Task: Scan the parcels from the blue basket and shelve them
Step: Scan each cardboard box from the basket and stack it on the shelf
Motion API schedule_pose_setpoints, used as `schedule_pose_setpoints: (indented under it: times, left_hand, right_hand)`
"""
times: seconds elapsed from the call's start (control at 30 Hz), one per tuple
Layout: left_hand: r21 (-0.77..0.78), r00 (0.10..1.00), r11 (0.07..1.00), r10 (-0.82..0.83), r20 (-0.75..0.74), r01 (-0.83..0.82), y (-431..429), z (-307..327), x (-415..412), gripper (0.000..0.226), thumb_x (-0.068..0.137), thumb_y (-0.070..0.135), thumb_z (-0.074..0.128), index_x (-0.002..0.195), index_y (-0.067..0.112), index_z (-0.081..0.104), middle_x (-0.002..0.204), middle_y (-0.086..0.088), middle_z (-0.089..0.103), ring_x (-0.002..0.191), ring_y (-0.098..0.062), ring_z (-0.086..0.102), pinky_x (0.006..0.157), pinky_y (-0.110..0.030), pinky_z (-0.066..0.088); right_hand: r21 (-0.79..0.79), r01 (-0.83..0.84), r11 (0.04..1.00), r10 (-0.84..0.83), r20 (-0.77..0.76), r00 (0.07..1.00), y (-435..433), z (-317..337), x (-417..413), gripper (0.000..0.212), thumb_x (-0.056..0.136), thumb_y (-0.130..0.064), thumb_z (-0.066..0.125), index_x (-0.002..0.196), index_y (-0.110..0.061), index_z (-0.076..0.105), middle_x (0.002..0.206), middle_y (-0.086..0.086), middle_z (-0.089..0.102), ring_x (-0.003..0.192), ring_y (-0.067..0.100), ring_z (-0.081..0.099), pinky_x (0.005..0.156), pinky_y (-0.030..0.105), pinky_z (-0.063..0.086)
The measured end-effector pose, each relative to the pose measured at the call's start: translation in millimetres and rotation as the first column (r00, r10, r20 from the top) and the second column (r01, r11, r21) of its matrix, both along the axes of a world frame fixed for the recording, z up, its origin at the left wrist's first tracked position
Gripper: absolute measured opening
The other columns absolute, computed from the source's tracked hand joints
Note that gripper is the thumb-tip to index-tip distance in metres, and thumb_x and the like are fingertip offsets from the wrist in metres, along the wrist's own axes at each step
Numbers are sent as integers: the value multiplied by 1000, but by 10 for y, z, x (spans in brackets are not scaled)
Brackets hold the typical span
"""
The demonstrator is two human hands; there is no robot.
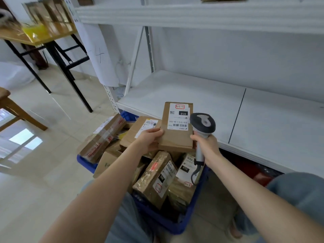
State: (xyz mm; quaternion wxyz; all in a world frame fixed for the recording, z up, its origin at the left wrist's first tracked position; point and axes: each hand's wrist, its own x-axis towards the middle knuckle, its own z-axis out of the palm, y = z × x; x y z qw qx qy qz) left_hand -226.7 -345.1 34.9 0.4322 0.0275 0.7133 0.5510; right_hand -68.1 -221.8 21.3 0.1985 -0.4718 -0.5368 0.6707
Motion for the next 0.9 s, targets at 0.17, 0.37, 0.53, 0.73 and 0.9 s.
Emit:
schedule_pose_setpoints:
  times: [0.17,0.37,0.53,0.73,0.9]
  left_hand:
    - [56,998,997,-43,-45,46,74,-9,123,52,87,7,67,136,10,49,113,-10,65,91,-22,66,70,-34,59]
    - [128,999,992,-5,-49,11,126,-67,263,53,89,-2,61,138,3,42,119,-14,62,85,-20,66,63,-27,56]
    - [118,999,993,2,-52,4,145,-265,339,54,86,-1,64,136,4,46,117,-14,64,98,-27,66,80,-38,56]
    - [144,992,989,-6,-129,25,143,-435,425,54,86,-2,64,136,7,47,117,-8,66,106,-23,63,91,-39,53]
    - [165,988,986,-11,-155,37,159,-483,493,43,89,-1,60,130,10,54,118,-7,65,110,-25,61,95,-40,52]
  right_hand:
    - [4,6,1000,-6,-60,998,52,79,266,25,82,-14,71,106,-13,64,99,5,70,91,19,67,79,37,57]
    - [34,45,998,-42,-65,997,-124,214,545,6,85,-11,66,89,-6,65,75,6,68,53,10,57,54,22,48]
    - [-13,-2,1000,2,-39,999,-491,153,701,9,84,-10,68,77,-4,64,54,0,59,45,8,51,50,21,46]
    - [-55,82,995,-85,-57,995,-786,94,783,14,83,-10,69,72,-4,65,50,0,59,42,8,52,46,21,45]
    - [-34,93,995,-93,-20,995,-857,60,836,22,83,-11,68,63,-7,63,51,0,59,43,10,52,54,27,47]
